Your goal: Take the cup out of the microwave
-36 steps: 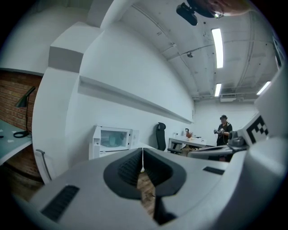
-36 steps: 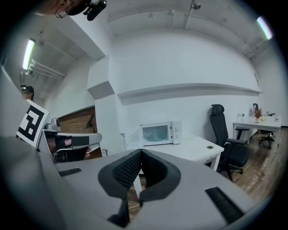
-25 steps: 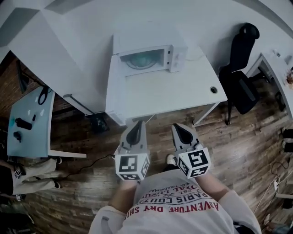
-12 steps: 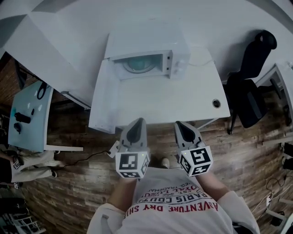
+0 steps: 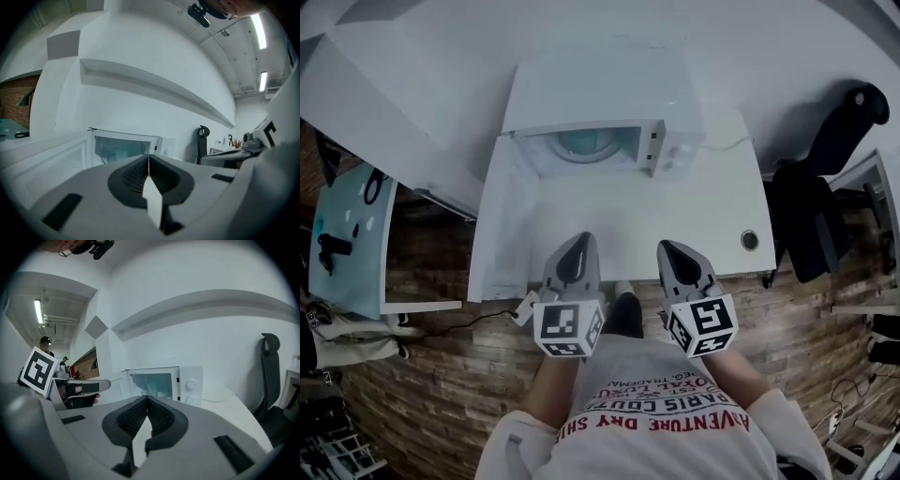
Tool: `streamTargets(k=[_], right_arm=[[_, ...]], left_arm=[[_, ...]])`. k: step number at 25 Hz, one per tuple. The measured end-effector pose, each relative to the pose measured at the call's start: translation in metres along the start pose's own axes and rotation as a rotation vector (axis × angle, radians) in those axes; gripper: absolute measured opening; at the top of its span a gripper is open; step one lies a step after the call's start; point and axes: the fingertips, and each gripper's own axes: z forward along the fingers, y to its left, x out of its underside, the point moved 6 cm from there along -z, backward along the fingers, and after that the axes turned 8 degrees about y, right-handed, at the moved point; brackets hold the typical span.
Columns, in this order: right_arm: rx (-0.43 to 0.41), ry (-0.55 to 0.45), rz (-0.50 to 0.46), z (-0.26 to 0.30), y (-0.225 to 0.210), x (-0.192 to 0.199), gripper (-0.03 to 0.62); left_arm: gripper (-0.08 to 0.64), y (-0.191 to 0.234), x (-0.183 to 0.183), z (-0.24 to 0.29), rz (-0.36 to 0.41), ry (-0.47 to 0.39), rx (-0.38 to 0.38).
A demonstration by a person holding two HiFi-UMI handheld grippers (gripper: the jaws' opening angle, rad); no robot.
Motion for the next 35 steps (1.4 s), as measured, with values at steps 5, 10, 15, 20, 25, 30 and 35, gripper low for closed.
streamTargets(k=[5, 10, 15, 20, 25, 30, 35], right_arm=[[-0.009, 0.01, -0.015, 0.043, -0.023, -0.026, 0.011], [-0.014, 0.023, -0.021, 0.089, -0.046, -0.046, 0.011], [-0.025, 0.029, -0.029, 0.131, -0.065, -0.056, 0.011], [-0.052, 0.066, -0.024, 0.164, -0.074, -0.046, 0.011], [-0.11, 0.115, -0.029, 0.183, -0.075, -0.039, 0.011], [-0.148, 0.12, -0.037, 0.199, -0.077, -0.037, 0.011], [-0.149, 0.128, -0.038, 0.221, -0.079, -0.031, 0.011]], left_arm=[[0.009, 0.022, -0.019, 0.049, -0.021, -0.005, -0.011], [0.009, 0.045, -0.029, 0.095, -0.037, 0.005, -0.036], [0.009, 0.061, -0.028, 0.13, -0.039, 0.038, -0.043], [0.009, 0.067, -0.011, 0.156, -0.033, 0.074, -0.032], [0.009, 0.074, 0.007, 0.179, -0.058, 0.079, -0.019], [0.009, 0.086, 0.019, 0.2, -0.09, 0.099, -0.044], [0.114, 0.097, 0.029, 0.224, -0.107, 0.118, -0.048]])
